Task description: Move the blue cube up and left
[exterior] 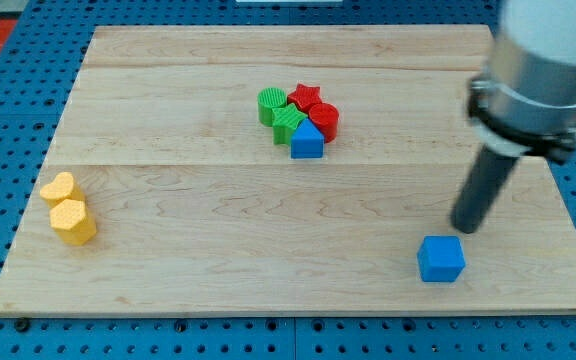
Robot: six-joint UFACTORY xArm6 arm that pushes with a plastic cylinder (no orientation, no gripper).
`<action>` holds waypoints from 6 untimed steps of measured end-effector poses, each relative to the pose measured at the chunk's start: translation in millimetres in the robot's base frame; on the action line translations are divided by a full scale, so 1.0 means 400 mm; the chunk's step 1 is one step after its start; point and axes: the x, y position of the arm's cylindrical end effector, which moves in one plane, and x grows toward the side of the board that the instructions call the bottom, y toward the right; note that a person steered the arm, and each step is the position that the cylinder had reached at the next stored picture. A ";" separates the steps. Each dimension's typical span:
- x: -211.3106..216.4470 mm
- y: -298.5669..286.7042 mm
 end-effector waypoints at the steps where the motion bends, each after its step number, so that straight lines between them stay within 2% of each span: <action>1: 0.079 0.099; 2: 0.161 0.078; 3: 0.174 -0.050; 4: 0.140 -0.201; 6: 0.096 -0.266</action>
